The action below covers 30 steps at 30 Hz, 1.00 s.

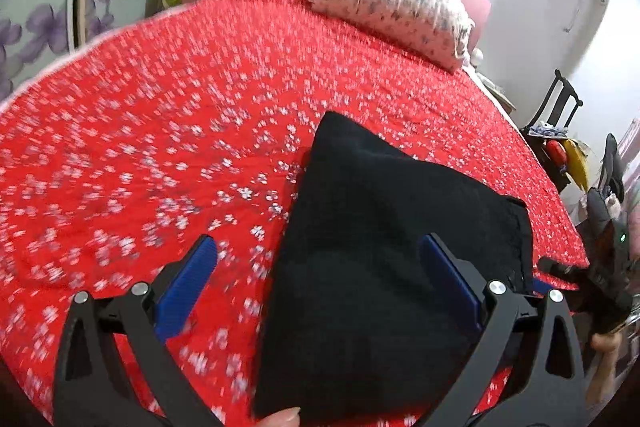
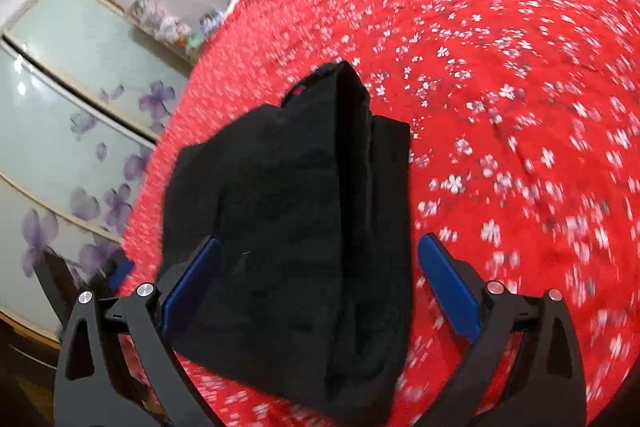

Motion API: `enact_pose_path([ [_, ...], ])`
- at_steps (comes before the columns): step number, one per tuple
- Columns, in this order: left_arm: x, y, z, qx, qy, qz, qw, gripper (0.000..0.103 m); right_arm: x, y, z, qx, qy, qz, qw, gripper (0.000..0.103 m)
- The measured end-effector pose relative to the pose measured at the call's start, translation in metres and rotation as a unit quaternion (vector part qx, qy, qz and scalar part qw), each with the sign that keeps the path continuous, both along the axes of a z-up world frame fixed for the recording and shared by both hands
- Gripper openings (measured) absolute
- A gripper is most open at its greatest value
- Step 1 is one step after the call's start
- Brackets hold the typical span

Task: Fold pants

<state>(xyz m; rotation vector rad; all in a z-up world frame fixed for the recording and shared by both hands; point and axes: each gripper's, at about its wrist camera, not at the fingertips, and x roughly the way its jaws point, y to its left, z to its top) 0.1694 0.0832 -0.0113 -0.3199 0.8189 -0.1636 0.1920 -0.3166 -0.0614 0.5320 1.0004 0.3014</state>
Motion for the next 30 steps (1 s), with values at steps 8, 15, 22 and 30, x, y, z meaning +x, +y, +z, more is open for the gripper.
enact_pose_path([
  [8, 0.040, 0.013, -0.038, -0.097, 0.080, -0.038, 0.9913, 0.101, 0.002, 0.010, -0.001, -0.014, -0.007, 0.062, 0.998, 0.089],
  [15, 0.047, 0.012, -0.051, -0.125, 0.098, -0.070, 0.9849, 0.101, 0.000, 0.012, 0.005, 0.003, -0.022, 0.071, 0.997, 0.084],
  [22, 0.049, 0.002, -0.055, -0.152, 0.105, -0.105, 0.9771, 0.101, 0.000, 0.014, -0.002, 0.000, -0.005, 0.087, 0.996, 0.082],
  [30, 0.053, 0.000, -0.058, -0.173, 0.108, -0.114, 0.9723, 0.101, -0.004, 0.013, 0.015, 0.043, -0.042, 0.102, 0.993, 0.060],
])
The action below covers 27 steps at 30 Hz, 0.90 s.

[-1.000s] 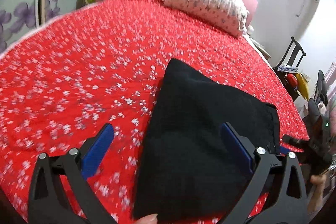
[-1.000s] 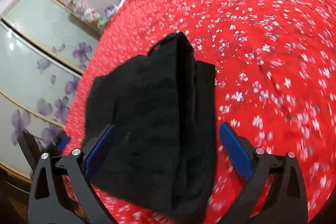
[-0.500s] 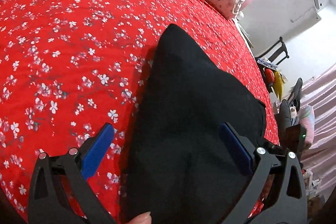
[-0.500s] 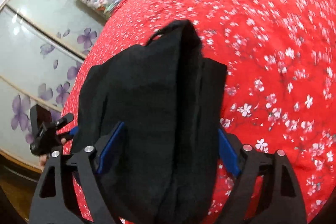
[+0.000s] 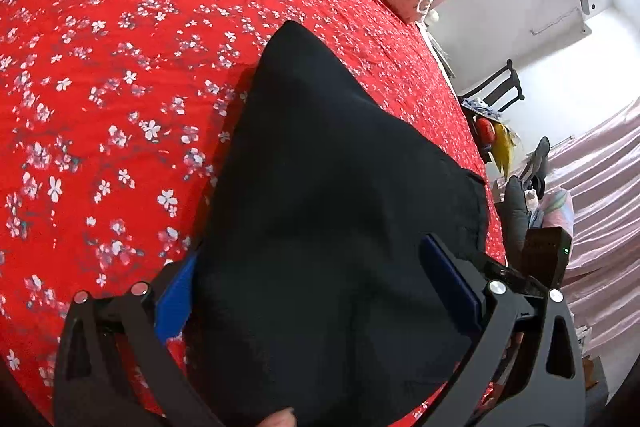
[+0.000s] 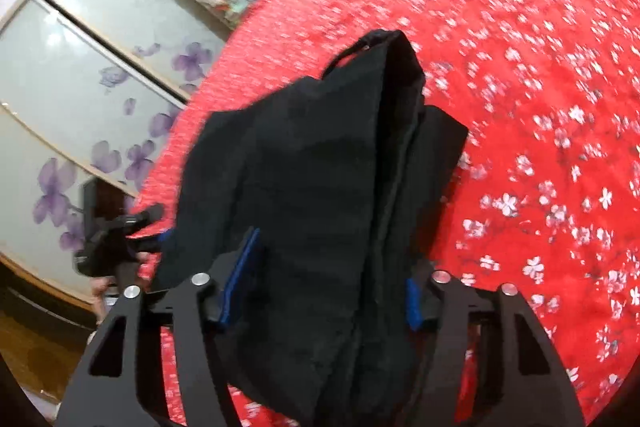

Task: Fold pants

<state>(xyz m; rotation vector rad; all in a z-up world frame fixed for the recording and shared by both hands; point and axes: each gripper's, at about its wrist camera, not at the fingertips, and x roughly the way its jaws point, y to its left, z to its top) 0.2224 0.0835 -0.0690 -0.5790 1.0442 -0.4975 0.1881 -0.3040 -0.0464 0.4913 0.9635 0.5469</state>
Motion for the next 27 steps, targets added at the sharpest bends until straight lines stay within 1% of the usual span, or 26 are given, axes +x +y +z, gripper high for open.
enact_pose_path([
  [1, 0.001, 0.001, -0.001, -0.006, 0.004, 0.006, 1.0000, 0.101, 0.003, -0.001, -0.001, 0.001, 0.000, -0.001, 1.000, 0.057],
  [4, 0.003, 0.006, -0.004, -0.032, 0.009, 0.016, 0.9993, 0.101, 0.006, -0.007, -0.017, -0.001, 0.028, -0.022, 0.999, 0.056],
  [7, 0.006, 0.006, -0.006, -0.042, 0.011, 0.018, 0.9989, 0.101, 0.005, -0.007, -0.017, 0.010, 0.032, -0.027, 0.999, 0.056],
  [10, 0.010, 0.004, -0.006, -0.050, 0.007, 0.010, 0.9987, 0.101, 0.003, -0.007, -0.019, 0.018, 0.032, -0.034, 0.999, 0.056],
  [12, 0.009, 0.001, -0.005, -0.051, 0.001, 0.010, 0.9987, 0.098, 0.003, -0.013, -0.022, 0.027, 0.034, -0.039, 0.998, 0.053],
  [13, 0.008, 0.001, -0.005, -0.052, -0.002, 0.013, 0.9985, 0.087, 0.000, -0.014, -0.022, 0.033, 0.036, -0.041, 0.998, 0.052],
  [14, 0.007, 0.001, -0.004, -0.053, -0.001, 0.017, 0.9984, 0.078, -0.001, -0.017, -0.023, 0.039, 0.036, -0.043, 0.998, 0.051],
  [15, 0.008, 0.000, -0.003, -0.052, 0.002, 0.022, 0.9984, 0.062, -0.001, -0.018, -0.023, 0.040, 0.036, -0.044, 0.998, 0.049],
  [16, 0.008, 0.004, -0.004, -0.055, 0.004, 0.026, 0.9981, 0.048, -0.001, -0.018, -0.023, 0.040, 0.035, -0.045, 0.998, 0.048],
  [18, 0.005, 0.013, -0.008, -0.057, 0.006, 0.032, 0.9978, 0.033, -0.002, -0.021, -0.021, 0.039, 0.030, -0.046, 0.998, 0.045],
  [19, 0.004, 0.015, -0.009, -0.064, 0.004, 0.032, 0.9974, 0.029, -0.003, -0.022, -0.021, 0.039, 0.027, -0.047, 0.998, 0.043],
  [20, 0.004, 0.016, -0.009, -0.064, 0.002, 0.031, 0.9975, 0.027, -0.004, -0.022, -0.018, 0.041, 0.024, -0.050, 0.998, 0.042],
  [22, 0.001, 0.014, -0.004, -0.054, -0.009, 0.029, 0.9981, 0.021, -0.007, -0.022, -0.014, 0.052, 0.019, -0.056, 0.997, 0.038],
  [24, -0.002, 0.007, 0.006, -0.043, -0.025, 0.028, 0.9984, 0.018, -0.008, -0.024, -0.010, 0.065, 0.015, -0.060, 0.996, 0.035],
  [27, -0.009, 0.004, 0.018, -0.042, -0.046, 0.029, 0.9976, 0.017, -0.011, -0.028, -0.001, 0.095, 0.002, -0.062, 0.994, 0.031],
])
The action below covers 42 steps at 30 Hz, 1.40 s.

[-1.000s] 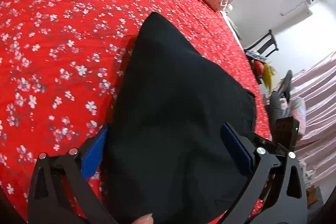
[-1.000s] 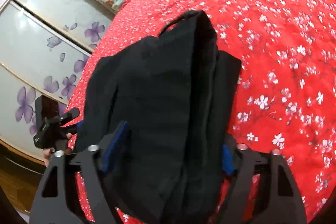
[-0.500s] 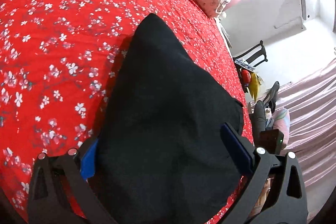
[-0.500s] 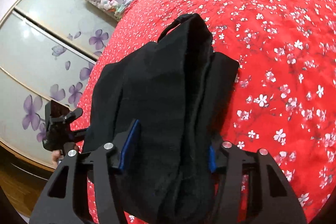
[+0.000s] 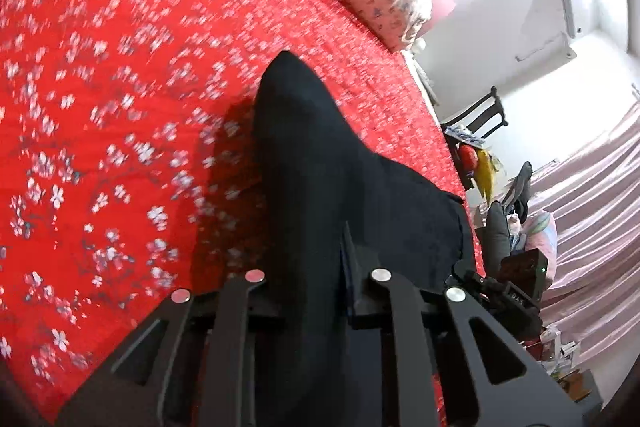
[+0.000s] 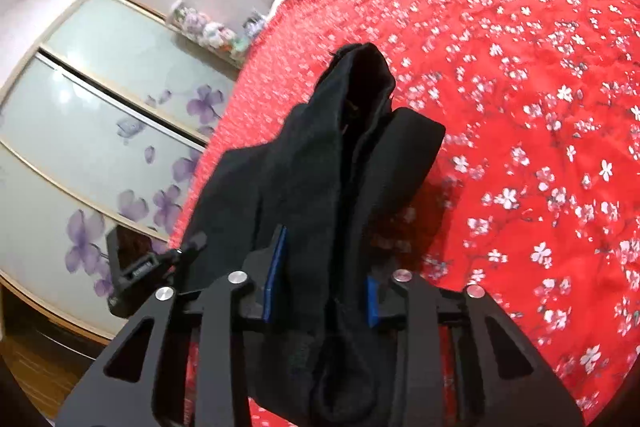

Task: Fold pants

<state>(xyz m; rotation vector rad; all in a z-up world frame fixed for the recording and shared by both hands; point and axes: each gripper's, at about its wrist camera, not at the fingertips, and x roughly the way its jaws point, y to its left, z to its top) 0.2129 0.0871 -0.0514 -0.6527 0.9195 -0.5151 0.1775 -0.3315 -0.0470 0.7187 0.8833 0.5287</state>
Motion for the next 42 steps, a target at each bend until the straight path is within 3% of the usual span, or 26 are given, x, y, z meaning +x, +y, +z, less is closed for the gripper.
enact_pose_path([
  [5, -0.009, -0.020, 0.026, -0.008, -0.048, -0.004, 0.9988, 0.017, -0.004, -0.005, 0.024, 0.012, -0.039, -0.008, 0.999, 0.030],
  [10, -0.003, -0.046, 0.028, -0.032, -0.066, -0.005, 0.9973, 0.016, -0.003, -0.037, 0.028, 0.041, -0.057, -0.055, 0.996, 0.030],
  [13, 0.003, -0.059, 0.027, -0.022, -0.074, -0.008, 0.9970, 0.017, 0.000, -0.054, 0.023, 0.045, -0.069, -0.086, 0.993, 0.030],
  [16, 0.014, -0.061, 0.006, -0.014, -0.053, 0.001, 0.9985, 0.017, 0.007, -0.061, 0.002, 0.038, -0.045, -0.107, 0.993, 0.029],
  [18, 0.022, -0.059, -0.012, -0.018, -0.020, 0.014, 0.9995, 0.019, 0.012, -0.056, -0.013, 0.000, -0.019, -0.113, 0.993, 0.030],
  [21, 0.022, -0.055, -0.022, -0.015, -0.007, 0.025, 0.9996, 0.028, 0.014, -0.057, -0.018, -0.017, -0.012, -0.118, 0.993, 0.031],
  [25, 0.008, -0.042, -0.004, 0.061, -0.025, 0.094, 0.9933, 0.062, 0.013, -0.054, -0.007, -0.077, 0.017, -0.134, 0.988, 0.046],
  [28, -0.013, -0.025, 0.021, 0.067, -0.069, 0.136, 0.9860, 0.064, 0.000, -0.051, 0.014, -0.120, -0.006, -0.165, 0.979, 0.060],
  [29, -0.023, -0.025, 0.032, 0.054, -0.093, 0.131, 0.9856, 0.067, -0.005, -0.050, 0.022, -0.126, -0.021, -0.167, 0.978, 0.063],
  [30, -0.029, -0.028, 0.039, 0.045, -0.108, 0.120, 0.9859, 0.075, -0.010, -0.048, 0.033, -0.128, -0.043, -0.168, 0.977, 0.073],
  [31, -0.036, -0.035, 0.047, 0.035, -0.127, 0.095, 0.9867, 0.085, -0.017, -0.046, 0.043, -0.120, -0.065, -0.166, 0.977, 0.086],
  [33, -0.043, -0.061, 0.055, 0.025, -0.141, 0.020, 0.9895, 0.091, -0.024, -0.040, 0.055, -0.084, -0.093, -0.140, 0.982, 0.096],
  [34, -0.043, -0.069, 0.054, 0.025, -0.136, -0.002, 0.9904, 0.092, -0.025, -0.037, 0.056, -0.059, -0.094, -0.120, 0.987, 0.097],
  [36, -0.038, -0.088, 0.043, 0.029, -0.107, -0.044, 0.9928, 0.098, -0.016, -0.033, 0.040, -0.027, -0.045, -0.094, 0.994, 0.098],
  [38, -0.025, -0.104, 0.019, 0.063, -0.051, -0.064, 0.9946, 0.099, 0.000, -0.033, 0.005, -0.013, 0.030, -0.080, 0.996, 0.097],
  [39, -0.020, -0.109, 0.008, 0.085, -0.035, -0.068, 0.9934, 0.098, 0.006, -0.034, -0.008, -0.006, 0.038, -0.082, 0.996, 0.097],
  [42, -0.025, -0.126, 0.003, 0.148, -0.071, -0.085, 0.9828, 0.101, 0.009, -0.035, -0.011, -0.005, 0.016, -0.083, 0.996, 0.097],
])
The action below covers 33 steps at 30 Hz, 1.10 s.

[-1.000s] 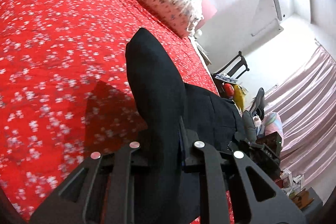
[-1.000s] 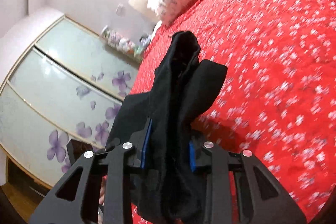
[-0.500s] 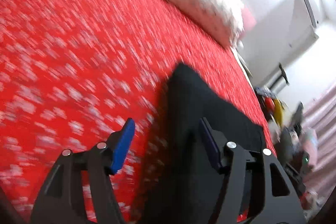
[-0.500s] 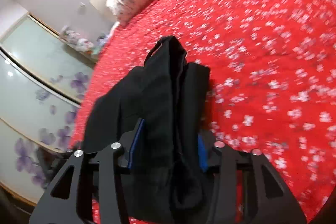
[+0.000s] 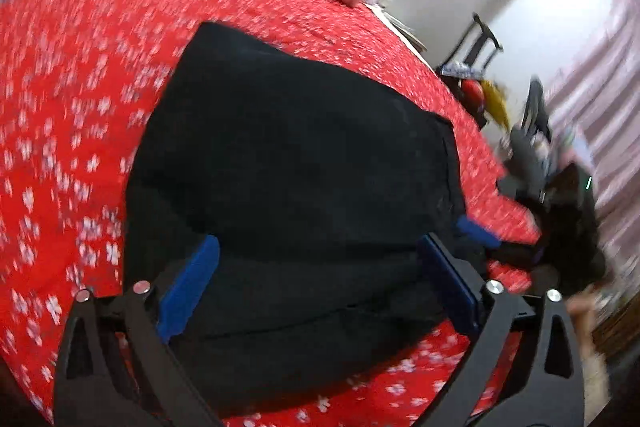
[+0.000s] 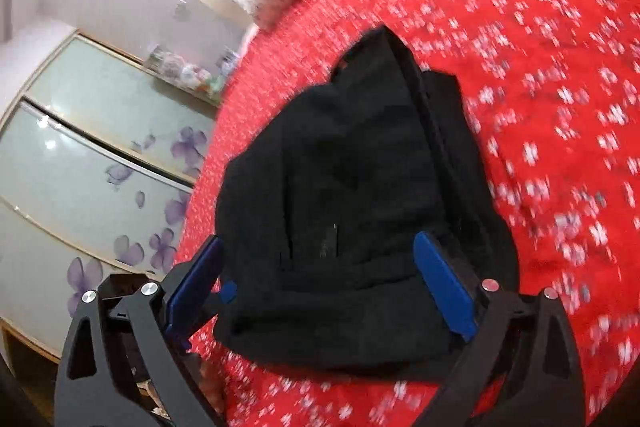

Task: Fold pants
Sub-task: 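Release the trousers with the right tool and lift both tools away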

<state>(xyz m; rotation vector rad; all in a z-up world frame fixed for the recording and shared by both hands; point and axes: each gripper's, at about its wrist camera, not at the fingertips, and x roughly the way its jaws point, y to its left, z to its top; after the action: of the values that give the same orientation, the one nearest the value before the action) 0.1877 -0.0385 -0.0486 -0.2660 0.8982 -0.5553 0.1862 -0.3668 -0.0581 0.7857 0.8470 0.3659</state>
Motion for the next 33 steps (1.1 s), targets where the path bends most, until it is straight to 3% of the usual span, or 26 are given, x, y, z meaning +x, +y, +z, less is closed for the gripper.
enact_pose_path([
  [3, -0.011, -0.007, 0.009, 0.036, -0.029, 0.011, 0.9989, 0.101, -0.008, 0.002, 0.009, -0.008, -0.004, -0.009, 1.000, 0.097],
  [7, -0.049, 0.000, 0.028, 0.075, -0.114, 0.057, 0.9891, 0.101, -0.041, 0.005, 0.039, -0.067, -0.040, -0.038, 0.996, 0.097],
  [10, -0.087, 0.002, 0.044, 0.110, -0.180, 0.078, 0.9744, 0.101, -0.074, 0.018, 0.063, -0.142, -0.090, -0.062, 0.984, 0.098],
  [14, -0.136, 0.008, 0.059, 0.128, -0.221, 0.078, 0.9636, 0.101, -0.125, 0.042, 0.073, -0.216, -0.140, -0.086, 0.963, 0.098],
  [20, -0.180, 0.023, 0.059, 0.121, -0.220, 0.095, 0.9631, 0.101, -0.181, 0.088, 0.072, -0.340, -0.192, -0.108, 0.914, 0.102],
  [23, -0.190, 0.028, 0.054, 0.123, -0.208, 0.110, 0.9641, 0.101, -0.205, 0.099, 0.067, -0.370, -0.207, -0.120, 0.898, 0.102],
  [26, -0.198, 0.031, 0.048, 0.136, -0.201, 0.120, 0.9625, 0.101, -0.219, 0.106, 0.061, -0.381, -0.210, -0.130, 0.891, 0.102],
  [33, -0.207, 0.027, 0.035, 0.155, -0.191, 0.114, 0.9625, 0.101, -0.229, 0.125, 0.045, -0.392, -0.199, -0.123, 0.890, 0.102],
])
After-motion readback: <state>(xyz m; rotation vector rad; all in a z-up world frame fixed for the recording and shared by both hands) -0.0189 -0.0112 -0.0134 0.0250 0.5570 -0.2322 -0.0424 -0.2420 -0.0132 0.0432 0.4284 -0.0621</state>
